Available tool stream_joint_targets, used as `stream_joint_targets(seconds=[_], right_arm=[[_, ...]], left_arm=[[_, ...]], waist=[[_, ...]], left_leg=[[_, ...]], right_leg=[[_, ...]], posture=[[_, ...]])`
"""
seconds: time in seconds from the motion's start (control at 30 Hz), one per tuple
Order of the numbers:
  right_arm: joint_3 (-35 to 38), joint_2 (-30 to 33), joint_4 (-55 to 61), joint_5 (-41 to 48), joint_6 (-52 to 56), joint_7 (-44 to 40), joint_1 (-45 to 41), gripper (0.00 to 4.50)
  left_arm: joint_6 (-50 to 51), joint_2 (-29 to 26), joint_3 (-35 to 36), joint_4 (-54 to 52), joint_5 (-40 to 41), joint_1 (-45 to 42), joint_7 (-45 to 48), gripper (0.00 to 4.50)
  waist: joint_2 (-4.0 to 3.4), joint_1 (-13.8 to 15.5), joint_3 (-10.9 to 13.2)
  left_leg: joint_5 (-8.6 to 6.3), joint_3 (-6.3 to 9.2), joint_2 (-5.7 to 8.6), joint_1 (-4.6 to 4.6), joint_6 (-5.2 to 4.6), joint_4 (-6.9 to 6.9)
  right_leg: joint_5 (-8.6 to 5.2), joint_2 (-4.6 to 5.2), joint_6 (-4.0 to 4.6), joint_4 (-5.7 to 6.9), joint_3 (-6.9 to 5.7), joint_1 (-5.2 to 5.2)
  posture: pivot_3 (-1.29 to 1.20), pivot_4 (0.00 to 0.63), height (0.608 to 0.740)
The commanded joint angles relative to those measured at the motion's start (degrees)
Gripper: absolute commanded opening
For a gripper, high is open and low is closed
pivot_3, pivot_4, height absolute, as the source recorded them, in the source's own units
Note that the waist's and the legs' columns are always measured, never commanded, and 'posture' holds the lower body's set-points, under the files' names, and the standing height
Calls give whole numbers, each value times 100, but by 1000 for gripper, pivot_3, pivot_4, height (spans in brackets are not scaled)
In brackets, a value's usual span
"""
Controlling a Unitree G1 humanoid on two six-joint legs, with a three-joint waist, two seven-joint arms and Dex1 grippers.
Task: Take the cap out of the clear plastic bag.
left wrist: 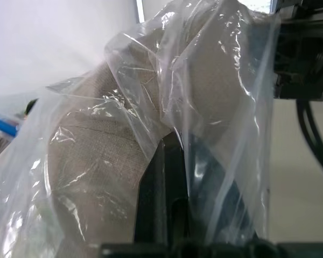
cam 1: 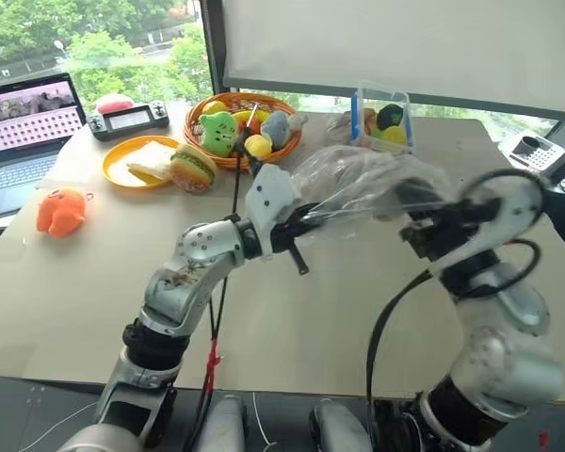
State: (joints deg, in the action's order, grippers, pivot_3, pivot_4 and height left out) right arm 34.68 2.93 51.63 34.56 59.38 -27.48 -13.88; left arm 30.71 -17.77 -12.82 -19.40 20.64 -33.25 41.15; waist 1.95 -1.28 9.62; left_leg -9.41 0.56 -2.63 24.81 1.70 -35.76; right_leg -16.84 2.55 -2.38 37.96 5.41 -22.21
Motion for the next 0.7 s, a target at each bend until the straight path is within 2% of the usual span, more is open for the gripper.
stream_joint_targets(seconds=[0.03,0.13,0.23,0.37,0.47,0.53,0.6,0.7], right_arm=[[-117,1411,837,3230,-530,147,1095,67],[-748,2431,837,3737,-854,675,1766,67],[-1619,3072,837,2972,-1186,1261,1854,67],[-3744,4092,692,-202,-1246,2095,1228,67],[-4917,4370,276,-1802,-1793,2313,817,67],[-5898,4452,-353,-3452,-2322,2667,348,67],[-6464,4399,-819,-4709,-2629,3025,135,67],[-6752,4246,-1286,-5893,-2972,3391,151,67]], left_arm=[[279,-169,-228,575,-219,306,-27,0],[244,-186,-230,607,-213,310,-21,0],[226,-201,-232,625,-210,317,-13,0],[228,-204,-242,631,-221,336,-9,0],[241,-184,-242,630,-251,346,6,0],[249,-172,-257,615,-269,362,9,0],[262,-158,-262,588,-278,377,10,0],[267,-143,-257,558,-307,389,12,0]], waist=[[-14,-2,3],[-12,-123,5],[-12,-178,5],[-13,-225,4],[-10,-200,4],[-6,-192,3],[-6,-153,3],[-6,-63,3]], left_leg=[[-3,-6,6,10,-4,-2],[-8,-11,9,16,-15,-12],[0,-9,8,-14,-27,-23],[13,-8,10,-55,-41,-20],[29,-5,10,-45,-28,-15],[30,-7,10,-36,-27,-17],[30,-10,11,-20,-27,-16],[28,-3,12,-7,-24,-12]], right_leg=[[-2,6,-4,-7,5,-5],[-8,4,-13,-10,16,-10],[-26,-7,-44,8,28,6],[-21,-10,-38,8,34,25],[-16,-10,-36,7,32,14],[-14,-9,-45,4,33,11],[-13,-9,-46,2,35,-5],[-14,-9,-42,2,28,-11]], posture=[[0,150,740],[0,150,740],[0,150,740],[0,150,740],[0,150,740],[0,150,740],[0,150,740],[0,150,740]])
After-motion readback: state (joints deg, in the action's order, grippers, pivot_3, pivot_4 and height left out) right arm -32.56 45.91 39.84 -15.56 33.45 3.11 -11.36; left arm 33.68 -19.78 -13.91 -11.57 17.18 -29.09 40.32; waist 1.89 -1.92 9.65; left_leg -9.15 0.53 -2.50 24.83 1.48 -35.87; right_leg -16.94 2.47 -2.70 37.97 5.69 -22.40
